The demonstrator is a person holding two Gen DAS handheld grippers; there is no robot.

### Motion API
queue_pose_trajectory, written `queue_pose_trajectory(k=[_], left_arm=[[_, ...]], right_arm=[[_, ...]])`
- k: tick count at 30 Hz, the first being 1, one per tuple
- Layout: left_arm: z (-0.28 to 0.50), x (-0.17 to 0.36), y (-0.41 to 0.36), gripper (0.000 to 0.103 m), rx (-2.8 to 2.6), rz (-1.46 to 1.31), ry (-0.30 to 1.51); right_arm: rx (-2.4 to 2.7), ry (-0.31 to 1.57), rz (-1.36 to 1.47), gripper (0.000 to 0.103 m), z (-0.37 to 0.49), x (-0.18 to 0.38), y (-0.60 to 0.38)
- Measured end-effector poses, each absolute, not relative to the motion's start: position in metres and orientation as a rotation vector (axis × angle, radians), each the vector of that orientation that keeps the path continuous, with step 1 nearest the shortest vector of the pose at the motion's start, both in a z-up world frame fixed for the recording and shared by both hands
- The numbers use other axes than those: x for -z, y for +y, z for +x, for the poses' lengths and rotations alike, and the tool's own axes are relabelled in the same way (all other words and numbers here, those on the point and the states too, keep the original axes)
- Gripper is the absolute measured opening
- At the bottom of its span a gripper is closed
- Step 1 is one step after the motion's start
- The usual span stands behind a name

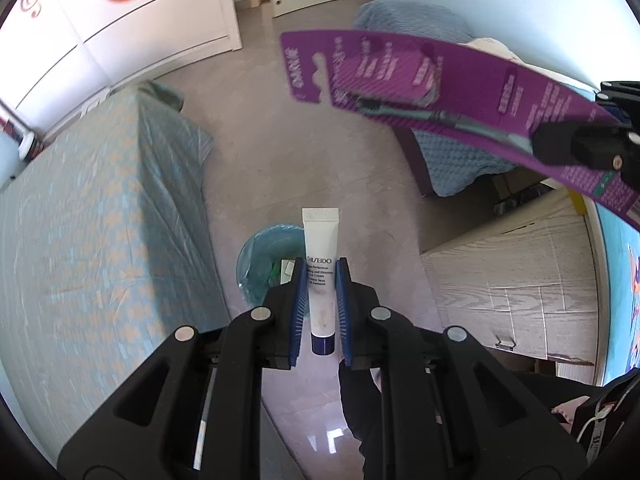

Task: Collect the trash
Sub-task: 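Carry the tube and toothbrush package over the teal wastebasket and open both grippers, then move both open grippers back over the blanket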

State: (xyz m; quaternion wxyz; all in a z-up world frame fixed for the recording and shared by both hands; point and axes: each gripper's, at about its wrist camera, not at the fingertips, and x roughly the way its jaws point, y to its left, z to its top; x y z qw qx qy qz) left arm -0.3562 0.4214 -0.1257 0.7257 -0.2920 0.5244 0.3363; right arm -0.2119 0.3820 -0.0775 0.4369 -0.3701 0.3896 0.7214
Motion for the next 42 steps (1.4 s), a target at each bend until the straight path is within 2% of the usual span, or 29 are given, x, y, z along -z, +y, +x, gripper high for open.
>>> queue_pose_trajectory(k=[7,8,9,10,11,22,27,31,34,37,42], left_arm=[[-0.373,0.138,0.439,0.015,-0.767,-0.686,1.154],[-0.377,0.141,0.442,0.025,-0.774,-0.697,1.155],[-0.379,0.144,0.444,0.052,-0.785,-0.708,1.165],[-0.381,0.146,0.446,0.062,-0.807,-0.709,1.173],[-0.382,0.147,0.447,0.068,-0.828,-0.707,1.176],[-0.401,0.16,0.448,0.071,-0.841,-0.742,1.216],[-0.391,0.149,0.443,0.078,-0.828,-0.719,1.2],[-0.371,0.136,0.436,0.082,-0.79,-0.674,1.19],[-0.351,0.123,0.427,0.086,-0.753,-0.62,1.183],[-0.324,0.107,0.417,0.088,-0.695,-0.552,1.175],[-0.27,0.085,0.396,0.09,-0.569,-0.437,1.165]], right_arm=[[-1.852,1.027,-0.996,0.015,-0.246,0.094,0.405],[-1.853,1.036,-1.004,0.02,-0.248,0.096,0.407],[-1.846,1.05,-1.015,0.029,-0.252,0.1,0.412],[-1.843,1.064,-1.021,0.046,-0.255,0.103,0.416],[-1.834,1.06,-1.021,0.053,-0.257,0.106,0.419],[-1.762,1.065,-1.001,0.053,-0.245,0.103,0.423],[-1.719,1.069,-0.94,0.056,-0.222,0.091,0.411],[-1.682,1.052,-0.877,0.069,-0.199,0.077,0.393],[-1.642,1.044,-0.818,0.07,-0.177,0.066,0.375],[-1.587,1.028,-0.753,0.08,-0.154,0.053,0.352],[-1.464,1.006,-0.635,0.084,-0.109,0.036,0.304]])
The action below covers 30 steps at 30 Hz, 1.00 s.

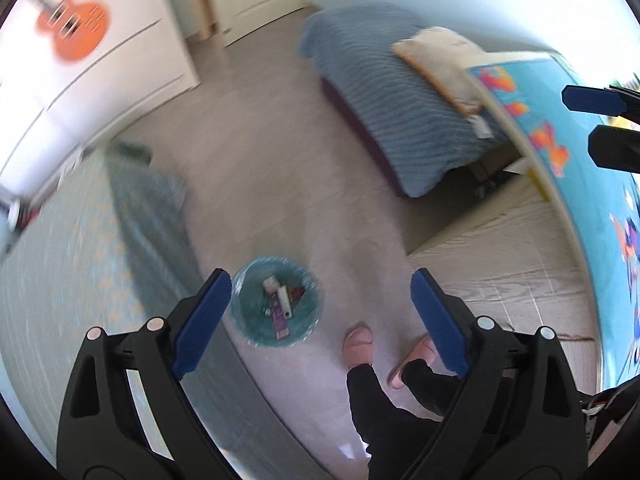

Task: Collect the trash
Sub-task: 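Move both open grippers back over the blanket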

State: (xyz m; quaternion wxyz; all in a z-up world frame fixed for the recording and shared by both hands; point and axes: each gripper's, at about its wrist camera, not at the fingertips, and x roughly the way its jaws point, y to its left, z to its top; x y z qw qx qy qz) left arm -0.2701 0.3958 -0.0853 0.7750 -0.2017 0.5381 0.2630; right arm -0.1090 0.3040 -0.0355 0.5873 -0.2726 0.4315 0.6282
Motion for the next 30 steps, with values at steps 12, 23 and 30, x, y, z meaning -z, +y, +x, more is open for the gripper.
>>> queue_pose_trajectory(k=[12,23,30], left_arm=[[-0.149,0.064,0.303,0.093,-0.262,-0.214,1.166],[-0.044,0.045,0.188,0.093,-0.008,-0.009,1.147],[0.014,0.04,0.122,0.094,0.112,0.08,1.134]], right_arm=[[-1.127,0.991,-0.41,0.088,-0.01,0.022,0.159],[-0.817,0.973,-0.261,0.088,0.068,0.012,0.012],[-0.692,0.977,-0.243,0.088,0.098,0.019,-0.065]])
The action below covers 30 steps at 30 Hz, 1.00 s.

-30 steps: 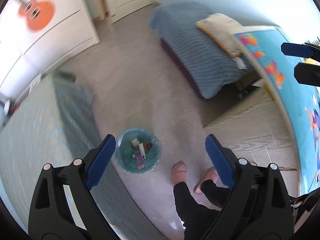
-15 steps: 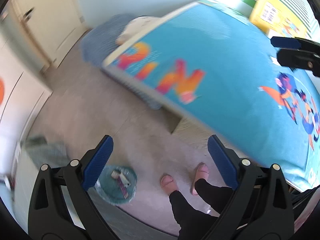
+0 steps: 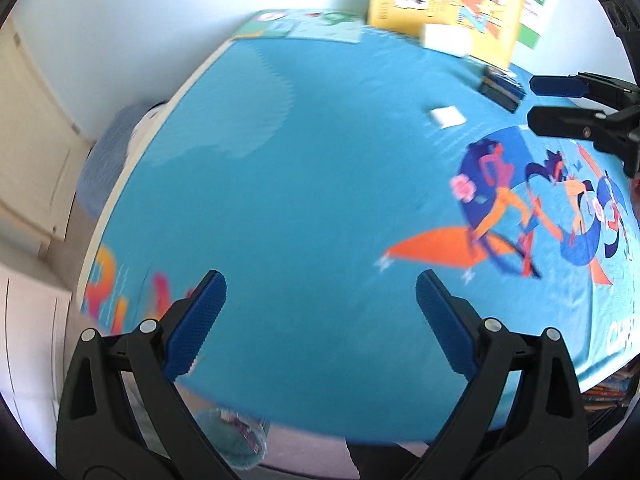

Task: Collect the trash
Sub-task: 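Move both open grippers back over the blanket, then grasp the white square packet with the left gripper while the right grasps the black box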

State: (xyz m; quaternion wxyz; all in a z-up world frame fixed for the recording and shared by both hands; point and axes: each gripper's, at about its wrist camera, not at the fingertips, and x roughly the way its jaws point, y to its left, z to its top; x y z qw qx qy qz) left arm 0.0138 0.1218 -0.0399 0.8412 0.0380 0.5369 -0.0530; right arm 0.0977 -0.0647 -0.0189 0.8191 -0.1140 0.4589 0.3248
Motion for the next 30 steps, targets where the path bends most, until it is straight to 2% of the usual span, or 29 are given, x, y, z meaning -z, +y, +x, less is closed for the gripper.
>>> queue_pose_trajectory(k=[12,26,30], left_arm=[[0.093,0.048,0.038,0.095,0.239,0.203,1.153],[0.157,0.084,-0.02,0.094,0.321,0.292,1.226],[0.168,0.094,-0.03,0.091,0.338,0.304,1.244]], right_arm=[[-0.559,0.995,-0.223,0.088,0.153,0.035,-0.159],[-0.521,1.046,-0.204,0.088,0.203,0.074,-0.209],[-0.518,1.055,-0.198,0.088,0.215,0.085,-0.218]])
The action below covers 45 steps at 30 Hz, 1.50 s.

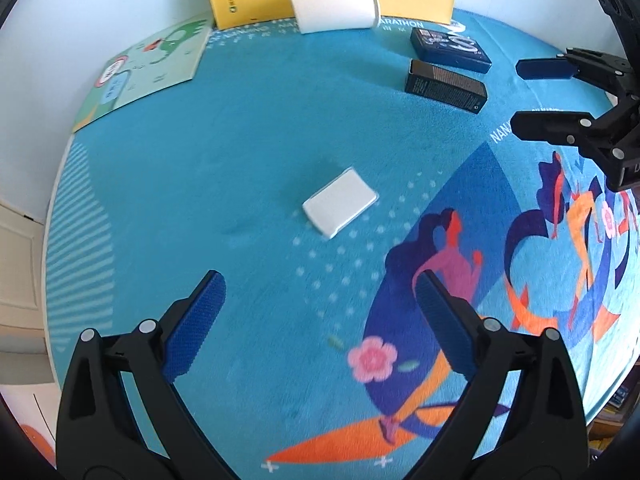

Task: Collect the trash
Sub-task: 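Grasp the white square packet with the left gripper while the right grasps the black box, then carry the packet and black box over the wastebasket and open both grippers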

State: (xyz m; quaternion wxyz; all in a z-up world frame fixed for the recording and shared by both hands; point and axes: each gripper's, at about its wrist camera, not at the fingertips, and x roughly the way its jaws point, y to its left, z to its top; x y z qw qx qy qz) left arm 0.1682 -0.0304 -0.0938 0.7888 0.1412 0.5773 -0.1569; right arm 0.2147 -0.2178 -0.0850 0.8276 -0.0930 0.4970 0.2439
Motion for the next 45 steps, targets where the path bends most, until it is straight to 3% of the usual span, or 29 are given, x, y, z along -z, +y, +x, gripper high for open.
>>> queue_pose_trajectory(k=[10,15,22,24,28,30,32,45], left_arm=[[0.198,0.117,-0.041,0.085,0.342,0.293,1.287],[0.204,0.125,-0.042,0.082,0.339,0.271,1.294],[0.208,0.127,-0.047,0.078,0.336,0.257,1.28],[0.207,0.127,-0.05,0.071,0.346,0.26,1.266],[0.206,0.123,-0.049,0.053,0.344,0.254,1.245],[0.208,0.12,-0.045,0.038,0.335,0.228,1.244],[0.209,0.118,-0.039,0.034,0.331,0.189,1.247],[0.189,0.102,-0.028,0.032,0.321,0.199,1.211]], right_arm=[[-0.513,1.055,-0.219,0.086,0.24,0.107,-0.224],[-0.521,1.067,-0.226,0.078,0.247,0.116,-0.221],[-0.533,1.079,-0.221,0.061,0.248,0.125,-0.216],[-0.537,1.085,-0.209,0.053,0.248,0.128,-0.215],[-0.542,1.102,-0.193,0.027,0.249,0.131,-0.213],[-0.543,1.105,-0.18,0.026,0.249,0.131,-0.214],[-0.543,1.099,-0.172,0.026,0.247,0.129,-0.215],[-0.573,1.074,-0.185,0.025,0.228,0.105,-0.204]])
